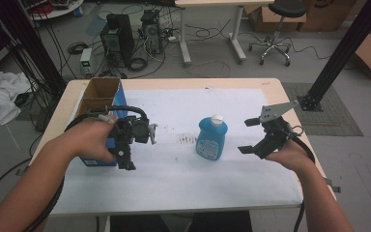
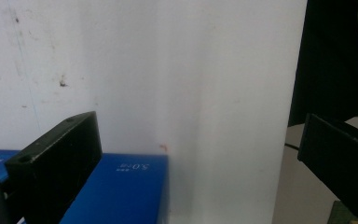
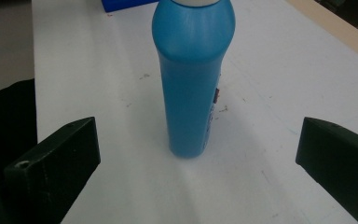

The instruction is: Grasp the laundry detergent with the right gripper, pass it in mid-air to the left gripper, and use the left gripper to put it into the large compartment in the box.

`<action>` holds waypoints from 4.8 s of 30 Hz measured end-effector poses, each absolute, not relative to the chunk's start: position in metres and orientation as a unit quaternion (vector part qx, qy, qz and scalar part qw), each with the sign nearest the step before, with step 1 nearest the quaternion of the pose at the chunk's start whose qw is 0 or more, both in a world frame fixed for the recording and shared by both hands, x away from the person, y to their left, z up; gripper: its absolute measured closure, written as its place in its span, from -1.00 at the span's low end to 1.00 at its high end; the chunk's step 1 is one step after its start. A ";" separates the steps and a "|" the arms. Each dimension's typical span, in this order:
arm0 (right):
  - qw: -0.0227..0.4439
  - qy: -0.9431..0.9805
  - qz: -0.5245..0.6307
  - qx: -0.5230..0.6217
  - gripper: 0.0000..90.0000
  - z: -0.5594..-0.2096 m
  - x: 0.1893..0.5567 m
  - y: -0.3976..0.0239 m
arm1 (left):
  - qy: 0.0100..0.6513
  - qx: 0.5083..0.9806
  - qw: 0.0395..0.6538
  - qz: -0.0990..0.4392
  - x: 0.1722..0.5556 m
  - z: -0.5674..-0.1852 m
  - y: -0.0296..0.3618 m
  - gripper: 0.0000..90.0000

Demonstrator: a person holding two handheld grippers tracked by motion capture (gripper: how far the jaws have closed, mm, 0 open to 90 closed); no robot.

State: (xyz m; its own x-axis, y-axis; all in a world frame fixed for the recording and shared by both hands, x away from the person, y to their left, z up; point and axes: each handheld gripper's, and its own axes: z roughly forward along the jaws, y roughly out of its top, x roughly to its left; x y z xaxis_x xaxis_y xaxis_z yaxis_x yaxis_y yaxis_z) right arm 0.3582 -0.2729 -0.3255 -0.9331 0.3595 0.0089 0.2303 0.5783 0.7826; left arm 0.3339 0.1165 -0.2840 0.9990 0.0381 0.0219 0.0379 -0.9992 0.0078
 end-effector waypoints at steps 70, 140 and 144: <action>0.114 0.817 0.531 0.194 -0.95 -0.427 0.378 -0.199 | 0.022 1.000 0.009 0.009 0.327 -0.288 0.127 -1.00; 0.124 0.809 0.545 0.179 -0.01 -0.430 0.375 -0.203 | 0.019 1.000 0.006 0.015 0.327 -0.291 0.122 -1.00; 0.117 0.813 0.543 0.175 0.01 -0.429 0.375 -0.205 | 0.019 1.000 0.006 0.014 0.327 -0.290 0.122 -1.00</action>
